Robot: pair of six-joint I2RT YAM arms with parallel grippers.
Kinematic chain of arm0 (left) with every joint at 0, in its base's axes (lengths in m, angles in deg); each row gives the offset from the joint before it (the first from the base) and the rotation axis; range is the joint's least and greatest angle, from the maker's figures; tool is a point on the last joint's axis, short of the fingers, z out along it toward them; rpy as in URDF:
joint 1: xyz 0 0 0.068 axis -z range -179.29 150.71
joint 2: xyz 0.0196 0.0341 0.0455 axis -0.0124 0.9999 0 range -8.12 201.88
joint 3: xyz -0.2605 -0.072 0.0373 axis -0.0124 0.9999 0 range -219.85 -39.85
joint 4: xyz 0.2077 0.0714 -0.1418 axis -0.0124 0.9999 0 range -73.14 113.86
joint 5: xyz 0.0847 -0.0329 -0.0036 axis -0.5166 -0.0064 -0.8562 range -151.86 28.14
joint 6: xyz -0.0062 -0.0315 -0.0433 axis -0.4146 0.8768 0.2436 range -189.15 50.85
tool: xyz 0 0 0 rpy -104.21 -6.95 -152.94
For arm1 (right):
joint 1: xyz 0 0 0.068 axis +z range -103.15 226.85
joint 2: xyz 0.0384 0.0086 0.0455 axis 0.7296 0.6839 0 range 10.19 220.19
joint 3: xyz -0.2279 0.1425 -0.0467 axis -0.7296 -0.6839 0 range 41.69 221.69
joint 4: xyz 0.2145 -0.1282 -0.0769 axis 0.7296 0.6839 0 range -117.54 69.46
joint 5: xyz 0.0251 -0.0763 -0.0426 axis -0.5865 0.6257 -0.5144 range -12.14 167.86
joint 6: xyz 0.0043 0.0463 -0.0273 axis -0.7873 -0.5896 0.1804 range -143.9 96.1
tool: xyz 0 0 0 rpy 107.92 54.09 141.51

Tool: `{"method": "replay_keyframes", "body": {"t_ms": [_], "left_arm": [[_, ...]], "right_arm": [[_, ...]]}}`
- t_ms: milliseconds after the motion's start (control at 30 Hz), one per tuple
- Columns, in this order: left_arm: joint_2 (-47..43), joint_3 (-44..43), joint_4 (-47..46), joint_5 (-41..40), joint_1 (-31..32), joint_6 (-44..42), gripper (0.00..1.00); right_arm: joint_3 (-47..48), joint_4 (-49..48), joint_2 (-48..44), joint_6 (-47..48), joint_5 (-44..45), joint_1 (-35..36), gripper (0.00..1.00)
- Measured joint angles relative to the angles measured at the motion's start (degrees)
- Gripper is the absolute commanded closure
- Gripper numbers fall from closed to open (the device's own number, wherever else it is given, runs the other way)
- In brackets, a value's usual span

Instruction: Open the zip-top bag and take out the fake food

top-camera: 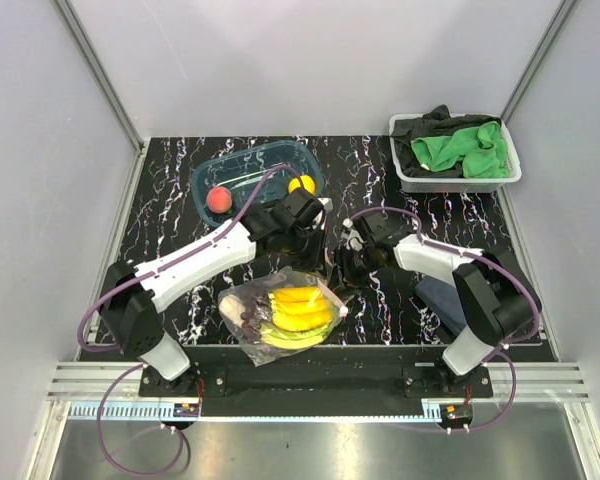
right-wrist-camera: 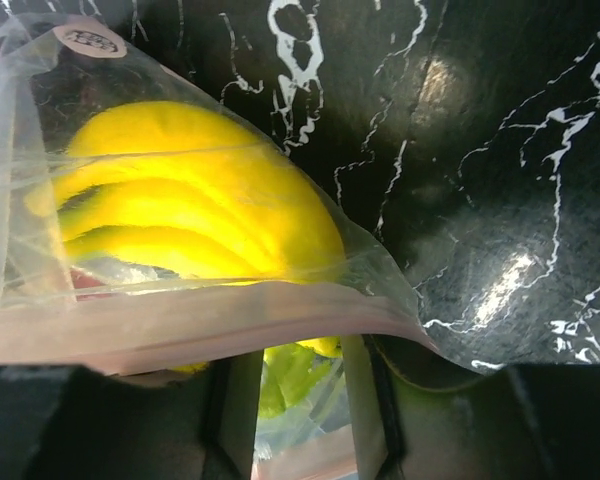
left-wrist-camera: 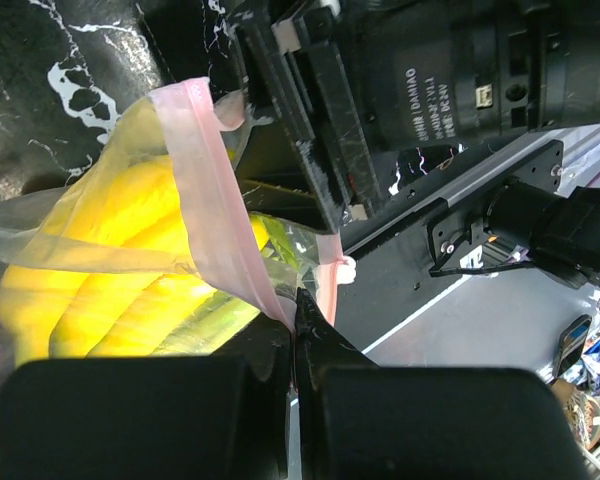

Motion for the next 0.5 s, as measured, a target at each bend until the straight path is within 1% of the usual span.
{"method": "replay_keyframes", "body": {"t_ms": [133,367,400,467,500], "left_arm": [[0.8,0.0,-0.7,0.2,0.0,0.2,1.00],[0.9,0.0,-1.4,0.5,0.0,0.2,1.00],[0.9,0.0,-1.4,0.5,0.0,0.2,1.00],[1.3,0.0,-1.4,0.5,0.1,0.3,1.00],[1.5,0.0,-1.4,0.6,0.1,0.3,1.00]], "right_arm": [[-0.1,-0.6,1.7,0.3,0.0,0.1,0.48],[-1.0,-5.5,3.9,-0.2,-3.1,0.5,0.47],[-1.3,-6.4,4.0,-0.5,-3.5,0.6,0.46],[-2.3,-8.3,4.1,-1.3,-4.6,0.7,0.38],[-2.9,-9.4,4.1,-1.8,-4.9,0.7,0.38]]}}
